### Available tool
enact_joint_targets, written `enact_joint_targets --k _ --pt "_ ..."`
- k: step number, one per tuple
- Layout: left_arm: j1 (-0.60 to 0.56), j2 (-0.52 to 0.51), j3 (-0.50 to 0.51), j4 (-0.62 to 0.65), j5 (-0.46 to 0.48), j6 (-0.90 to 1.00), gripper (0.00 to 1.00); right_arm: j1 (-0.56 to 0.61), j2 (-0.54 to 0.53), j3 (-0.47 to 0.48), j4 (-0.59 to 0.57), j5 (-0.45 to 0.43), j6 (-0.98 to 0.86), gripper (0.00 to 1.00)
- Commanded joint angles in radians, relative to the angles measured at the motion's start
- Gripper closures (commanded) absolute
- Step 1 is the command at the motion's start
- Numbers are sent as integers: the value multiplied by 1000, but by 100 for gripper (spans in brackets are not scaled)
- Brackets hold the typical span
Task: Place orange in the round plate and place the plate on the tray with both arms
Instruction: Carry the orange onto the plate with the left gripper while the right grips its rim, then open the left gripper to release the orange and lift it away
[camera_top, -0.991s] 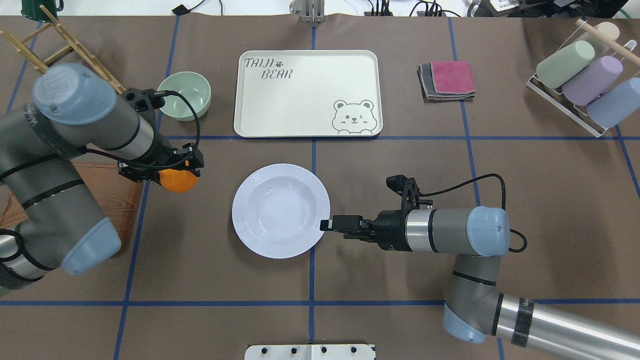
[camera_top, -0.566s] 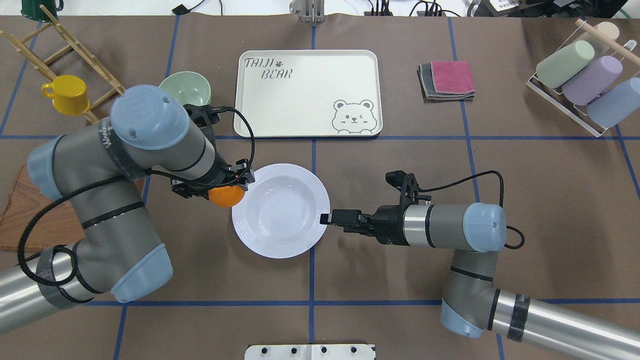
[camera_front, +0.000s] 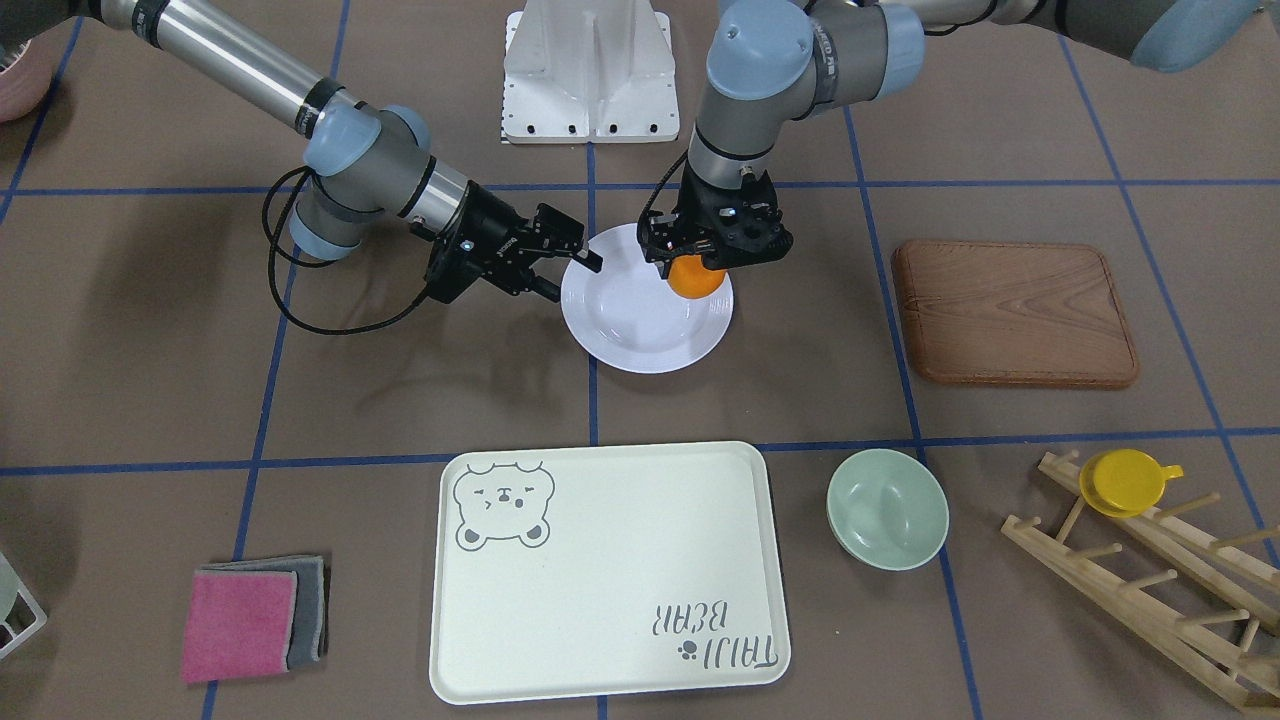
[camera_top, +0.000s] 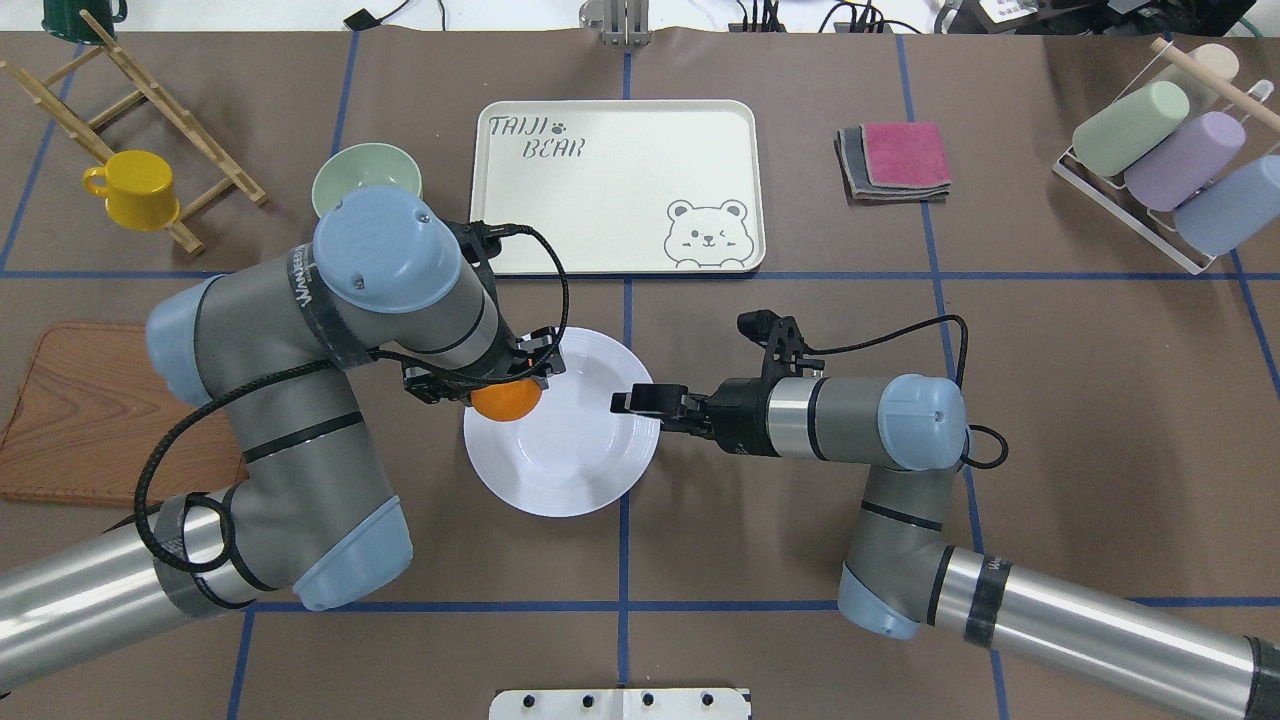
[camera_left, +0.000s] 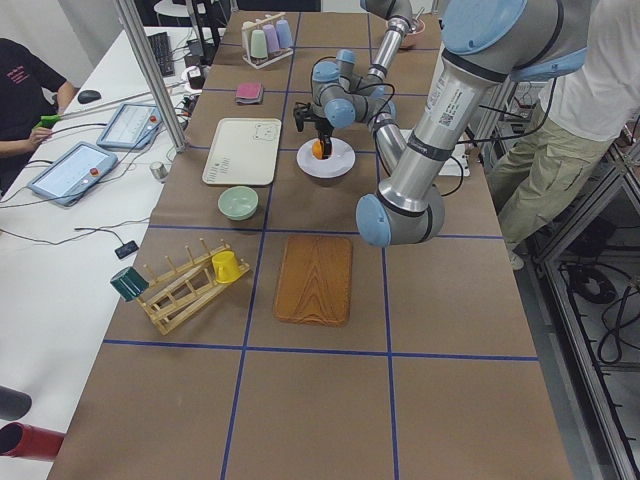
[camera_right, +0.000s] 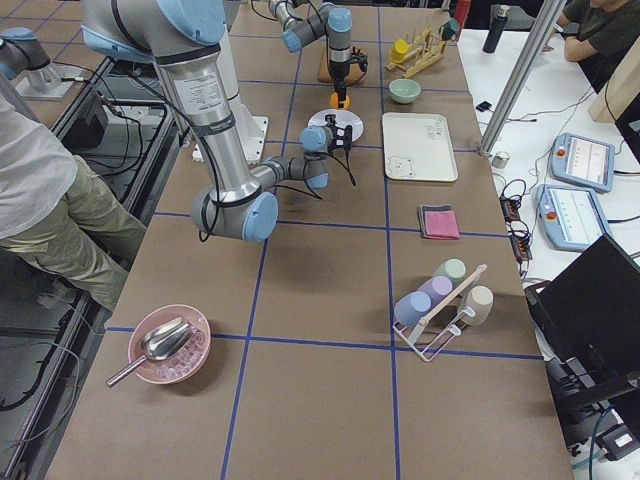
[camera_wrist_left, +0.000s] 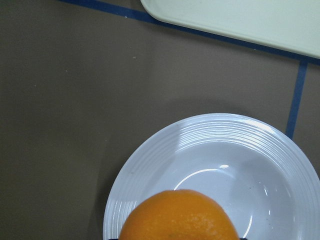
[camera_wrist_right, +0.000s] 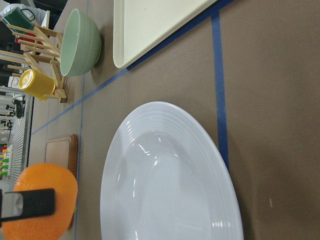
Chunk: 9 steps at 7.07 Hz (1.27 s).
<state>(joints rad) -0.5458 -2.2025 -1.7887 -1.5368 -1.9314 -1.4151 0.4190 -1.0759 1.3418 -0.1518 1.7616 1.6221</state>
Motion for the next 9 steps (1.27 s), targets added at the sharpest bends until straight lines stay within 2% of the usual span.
enact_joint_targets --k 1,2,5,6,7,9 --pt "7 -25 17 0 0 -2 17 1 17 -35 -2 -4 -11 6" --pt "6 -29 18 -3 0 1 2 1 31 -41 -5 -5 -11 6" --pt "4 -29 12 -6 14 1 1 1 33 -41 -8 -7 -11 6" --pt "-5 -20 -4 -5 15 11 1 1 34 -41 -6 -7 -11 9" --pt "-31 7 -36 -2 11 31 2 1 48 -42 -6 -7 -11 22" --pt "-72 94 -133 3 8 132 2 1 50 -32 1 -1 -8 39"
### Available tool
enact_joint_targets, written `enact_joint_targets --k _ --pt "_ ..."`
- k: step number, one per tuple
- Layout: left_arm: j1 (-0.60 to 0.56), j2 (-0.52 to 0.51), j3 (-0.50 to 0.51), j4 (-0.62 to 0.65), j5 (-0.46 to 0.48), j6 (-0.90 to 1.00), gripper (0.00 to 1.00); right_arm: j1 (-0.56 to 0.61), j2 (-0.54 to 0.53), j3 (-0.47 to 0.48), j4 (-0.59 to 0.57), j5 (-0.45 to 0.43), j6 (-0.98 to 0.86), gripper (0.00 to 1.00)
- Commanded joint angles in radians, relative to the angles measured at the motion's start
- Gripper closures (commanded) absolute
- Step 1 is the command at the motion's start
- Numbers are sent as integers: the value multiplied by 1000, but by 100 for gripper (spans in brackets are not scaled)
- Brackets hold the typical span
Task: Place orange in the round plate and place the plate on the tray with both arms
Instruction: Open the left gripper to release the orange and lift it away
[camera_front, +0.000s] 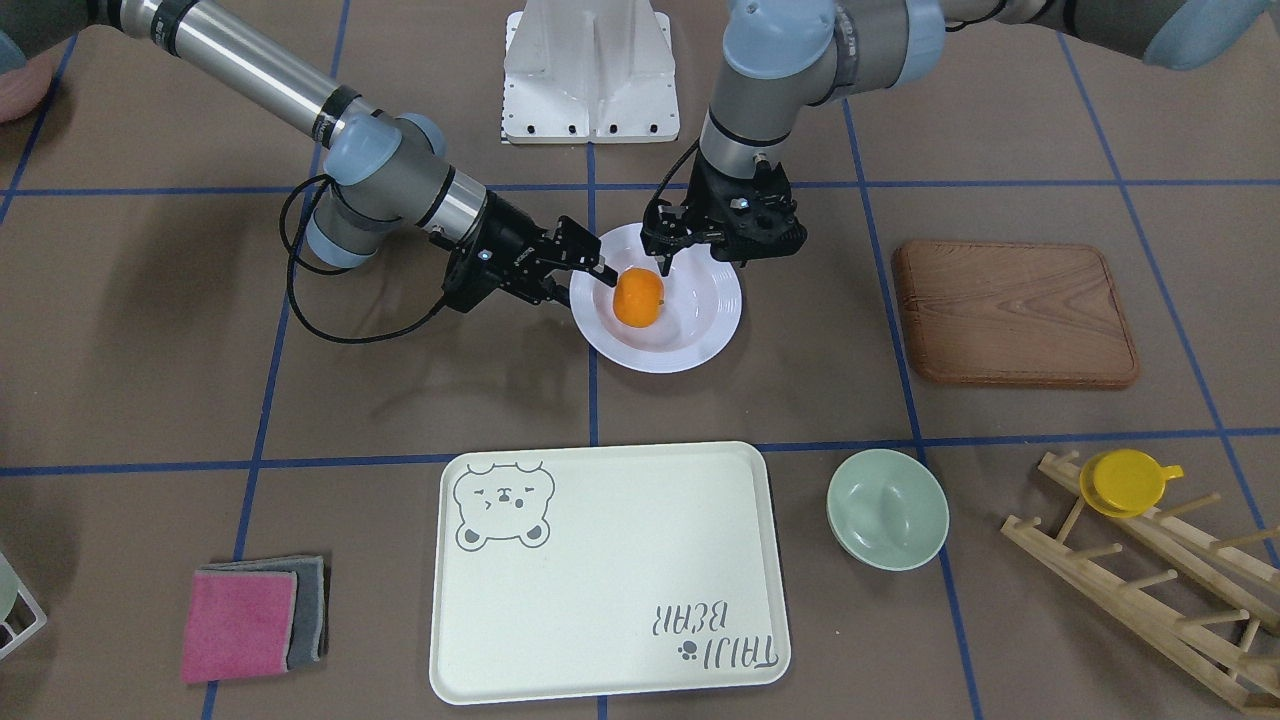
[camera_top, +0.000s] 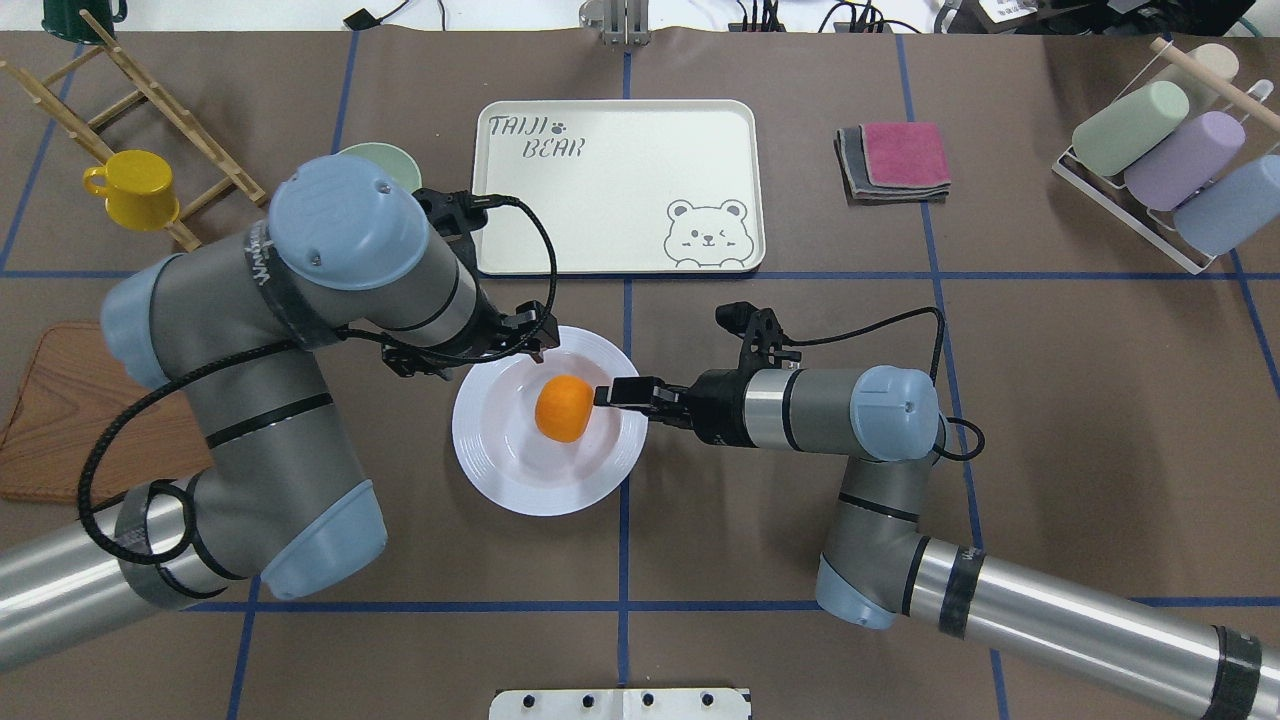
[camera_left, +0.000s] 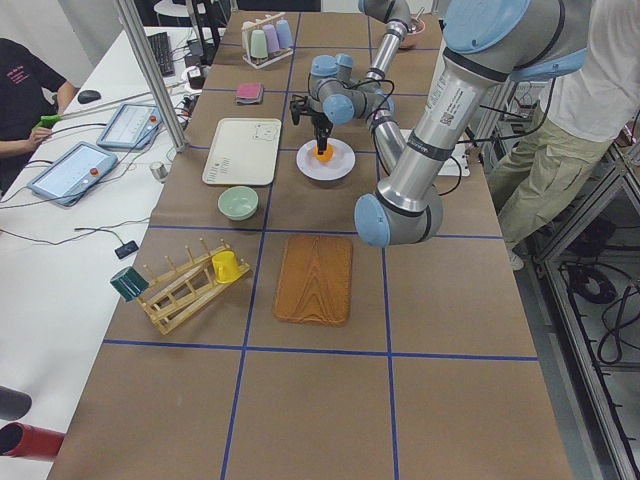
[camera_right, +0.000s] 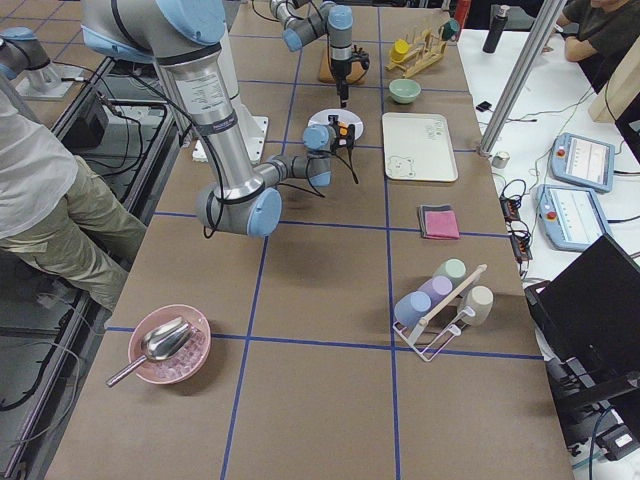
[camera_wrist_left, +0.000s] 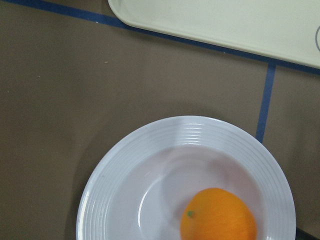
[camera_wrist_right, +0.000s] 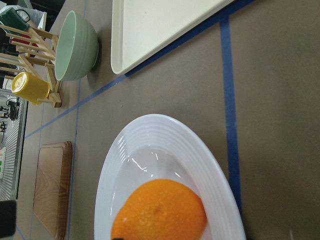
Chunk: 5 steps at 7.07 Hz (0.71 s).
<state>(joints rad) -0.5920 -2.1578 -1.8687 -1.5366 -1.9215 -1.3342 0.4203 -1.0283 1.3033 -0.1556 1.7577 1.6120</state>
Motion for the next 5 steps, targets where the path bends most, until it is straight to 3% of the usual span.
enact_joint_targets --k 1,2,5 --pt "-37 53 -58 3 -4 70 2 3 1 8 7 6 3 39" --pt "-38 53 -58 7 -4 72 2 8 2 14 7 6 6 39" --pt "-83 75 -79 10 -39 75 3 17 5 51 8 6 54 71"
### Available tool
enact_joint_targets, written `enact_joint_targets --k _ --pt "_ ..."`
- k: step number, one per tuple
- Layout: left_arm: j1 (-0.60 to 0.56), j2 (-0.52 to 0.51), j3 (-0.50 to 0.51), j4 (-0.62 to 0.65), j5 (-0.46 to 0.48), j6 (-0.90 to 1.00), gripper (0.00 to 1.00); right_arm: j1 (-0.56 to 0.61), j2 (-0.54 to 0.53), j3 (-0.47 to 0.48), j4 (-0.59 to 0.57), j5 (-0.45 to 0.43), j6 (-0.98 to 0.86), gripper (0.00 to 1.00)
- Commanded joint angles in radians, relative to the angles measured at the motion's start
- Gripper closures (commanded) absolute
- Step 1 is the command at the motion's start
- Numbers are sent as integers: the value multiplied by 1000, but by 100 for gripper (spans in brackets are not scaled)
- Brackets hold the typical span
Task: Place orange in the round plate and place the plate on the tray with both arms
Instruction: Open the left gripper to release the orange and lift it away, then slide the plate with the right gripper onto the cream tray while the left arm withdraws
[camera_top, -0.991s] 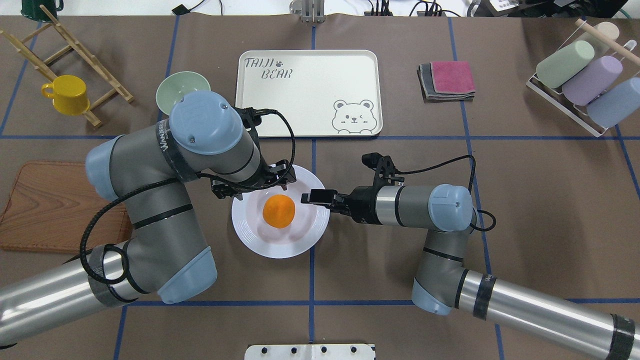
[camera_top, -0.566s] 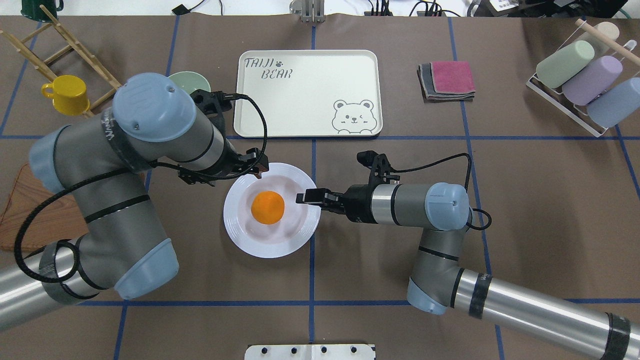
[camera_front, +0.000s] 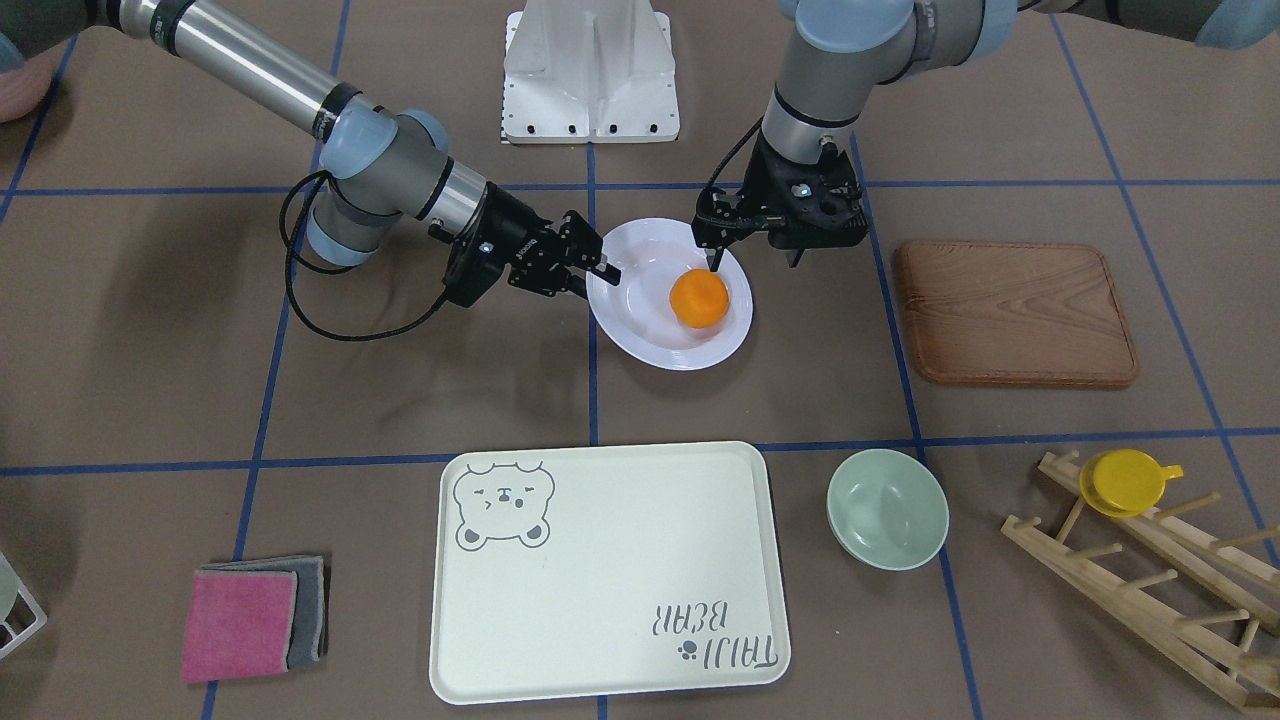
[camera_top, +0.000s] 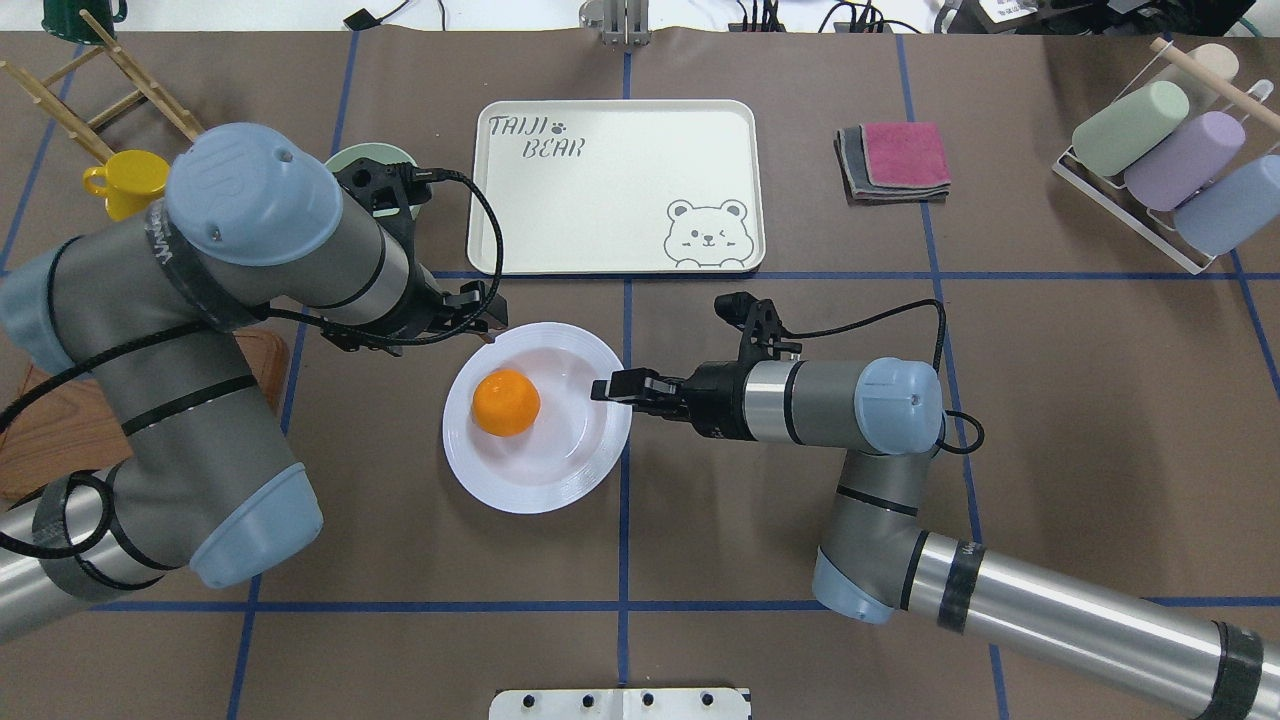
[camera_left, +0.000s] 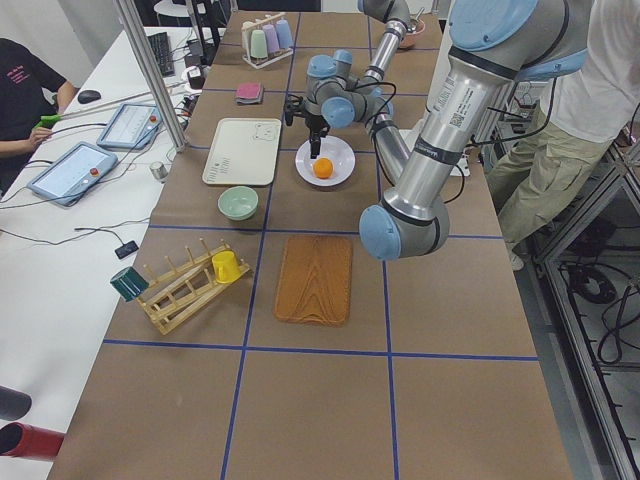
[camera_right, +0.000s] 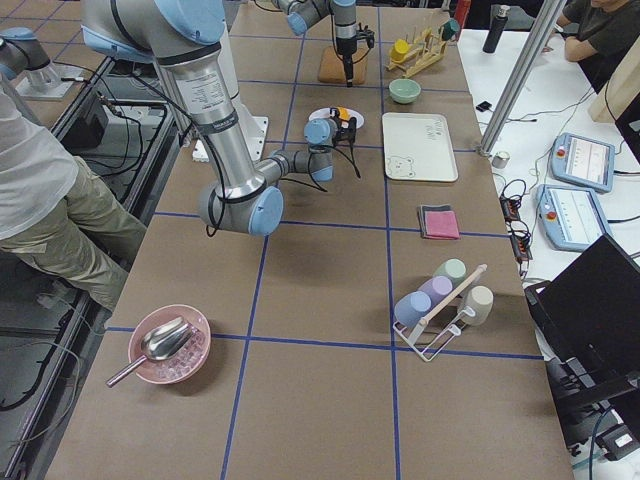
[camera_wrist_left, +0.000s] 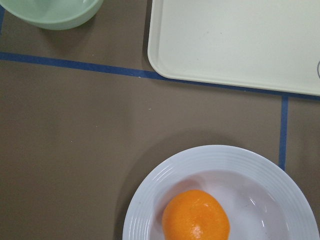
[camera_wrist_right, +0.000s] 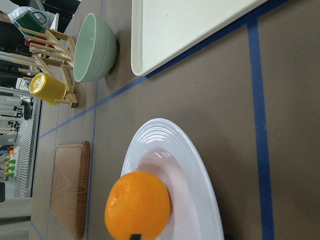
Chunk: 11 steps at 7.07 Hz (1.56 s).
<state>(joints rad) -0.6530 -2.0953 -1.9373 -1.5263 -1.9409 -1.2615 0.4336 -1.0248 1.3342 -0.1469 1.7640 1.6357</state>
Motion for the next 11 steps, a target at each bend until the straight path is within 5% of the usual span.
enact_joint_targets --k 1,3,7,11 --pt "-34 41 -35 1 -20 72 3 4 2 25 0 -1 45 80" --pt "-75 76 -57 9 -48 149 3 4 2 26 0 -6 47 95" --pt "-109 101 -71 12 -55 166 4 8 2 26 36 -24 105 97" --pt "-259 204 -71 15 -52 501 4 40 45 20 50 -332 359 97"
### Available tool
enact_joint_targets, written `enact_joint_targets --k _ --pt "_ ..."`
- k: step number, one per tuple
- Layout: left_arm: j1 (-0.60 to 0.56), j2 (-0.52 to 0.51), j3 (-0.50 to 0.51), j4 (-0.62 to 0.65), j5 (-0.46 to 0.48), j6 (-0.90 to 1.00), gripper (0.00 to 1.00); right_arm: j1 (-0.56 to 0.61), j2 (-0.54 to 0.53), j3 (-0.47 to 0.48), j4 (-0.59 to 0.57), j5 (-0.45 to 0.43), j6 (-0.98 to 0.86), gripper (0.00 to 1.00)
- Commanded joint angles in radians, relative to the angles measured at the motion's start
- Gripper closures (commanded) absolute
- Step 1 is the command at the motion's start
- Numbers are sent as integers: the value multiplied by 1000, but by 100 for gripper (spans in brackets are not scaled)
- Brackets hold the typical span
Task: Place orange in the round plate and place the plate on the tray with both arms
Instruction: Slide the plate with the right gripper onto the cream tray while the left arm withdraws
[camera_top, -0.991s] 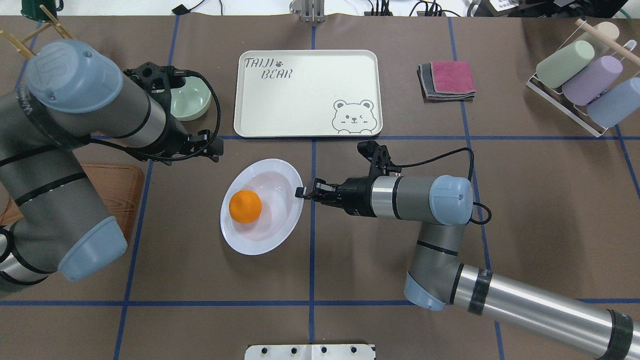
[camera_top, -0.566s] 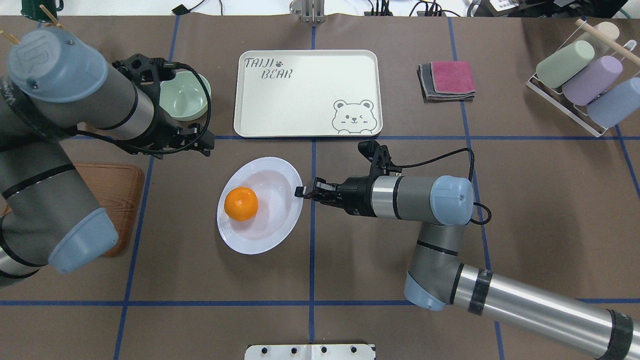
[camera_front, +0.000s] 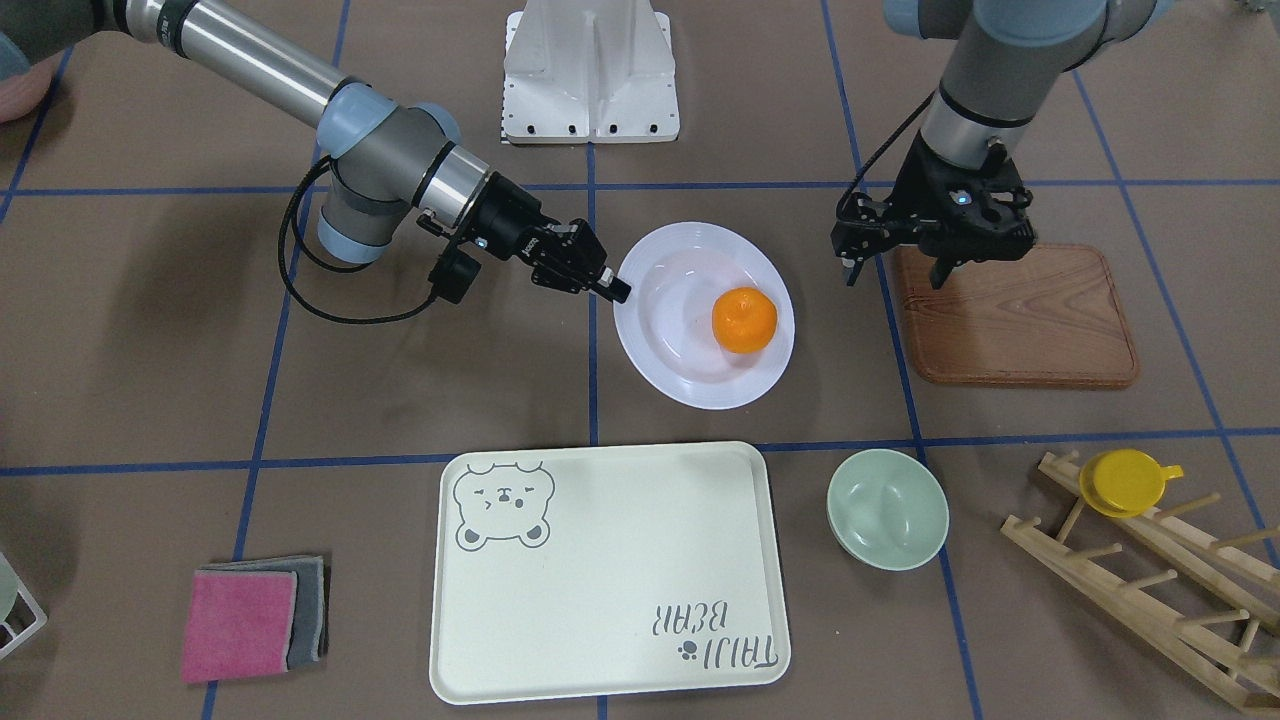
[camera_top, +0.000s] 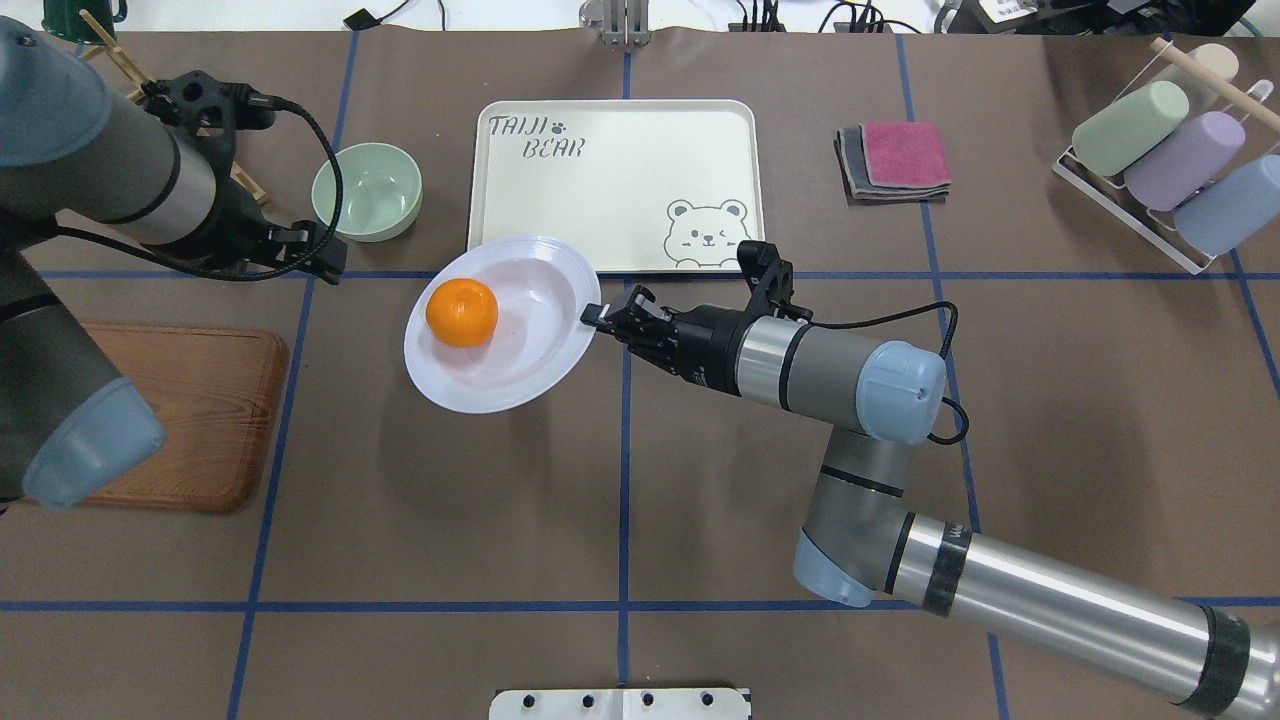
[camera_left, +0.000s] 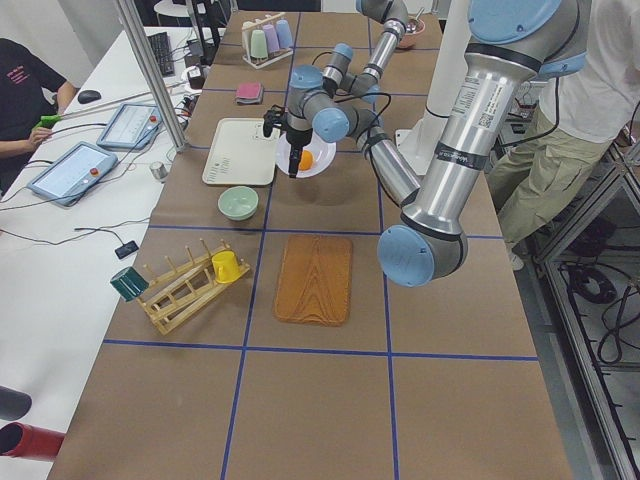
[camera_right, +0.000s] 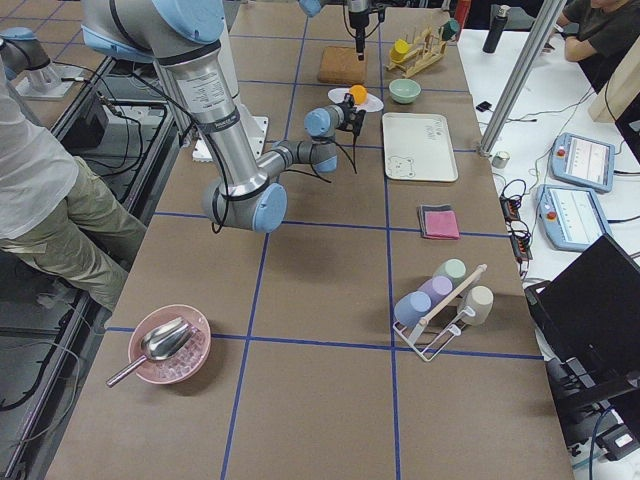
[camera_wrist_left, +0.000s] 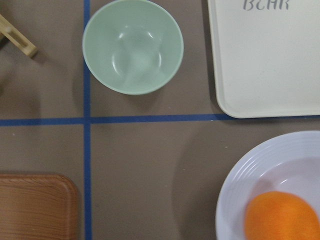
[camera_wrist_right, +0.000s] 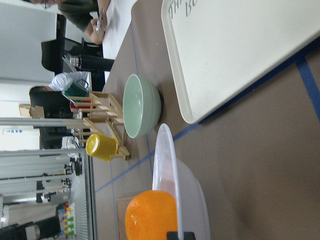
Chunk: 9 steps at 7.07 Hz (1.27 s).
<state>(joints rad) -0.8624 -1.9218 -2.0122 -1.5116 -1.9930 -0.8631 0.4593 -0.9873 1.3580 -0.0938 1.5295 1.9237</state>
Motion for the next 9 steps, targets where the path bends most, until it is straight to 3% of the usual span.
enact_joint_targets --k 1,3,5,9 --pt "-88 50 13 1 0 174 4 19 12 -22 -15 -192 99 97" --pt "-154 66 58 -10 -3 289 3 25 48 -45 -155 -294 101 97" --pt "-162 67 73 -15 0 300 3 24 67 -126 -214 -391 103 97" --pt "-170 67 73 -15 -1 300 3 -14 70 -132 -340 -439 101 93"
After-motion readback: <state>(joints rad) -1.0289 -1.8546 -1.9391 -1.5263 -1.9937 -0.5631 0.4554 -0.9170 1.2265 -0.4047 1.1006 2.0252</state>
